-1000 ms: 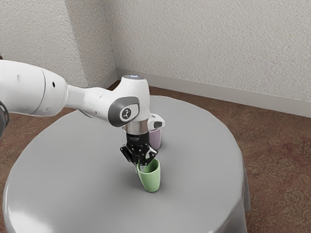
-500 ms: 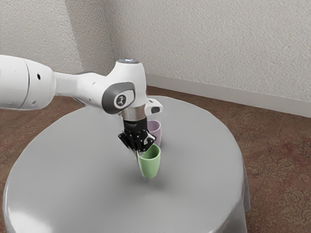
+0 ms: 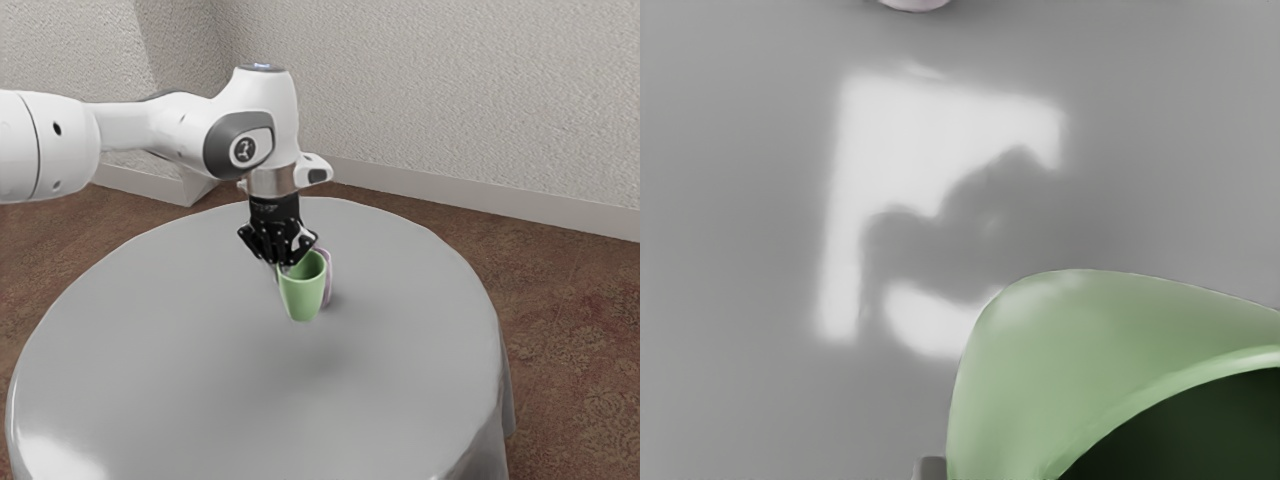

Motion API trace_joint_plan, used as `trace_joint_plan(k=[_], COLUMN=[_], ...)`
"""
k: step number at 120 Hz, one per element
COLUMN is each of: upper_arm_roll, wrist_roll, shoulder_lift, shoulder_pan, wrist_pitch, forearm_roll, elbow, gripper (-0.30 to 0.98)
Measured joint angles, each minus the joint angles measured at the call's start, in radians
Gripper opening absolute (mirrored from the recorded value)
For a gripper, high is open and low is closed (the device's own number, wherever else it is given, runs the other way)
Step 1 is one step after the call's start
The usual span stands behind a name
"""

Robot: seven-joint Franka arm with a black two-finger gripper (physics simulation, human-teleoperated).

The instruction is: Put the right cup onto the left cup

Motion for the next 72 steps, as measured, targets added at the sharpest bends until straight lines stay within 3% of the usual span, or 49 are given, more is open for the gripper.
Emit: trace_joint_plan(k=[72], upper_arm_roll=[0.037], wrist_roll=[0.036], shoulder_lift=[0.090], shoulder_pan=[0.008], wrist_pitch=[-0.119], forearm_roll=[0.027], elbow=[0.225], gripper=[-0.10])
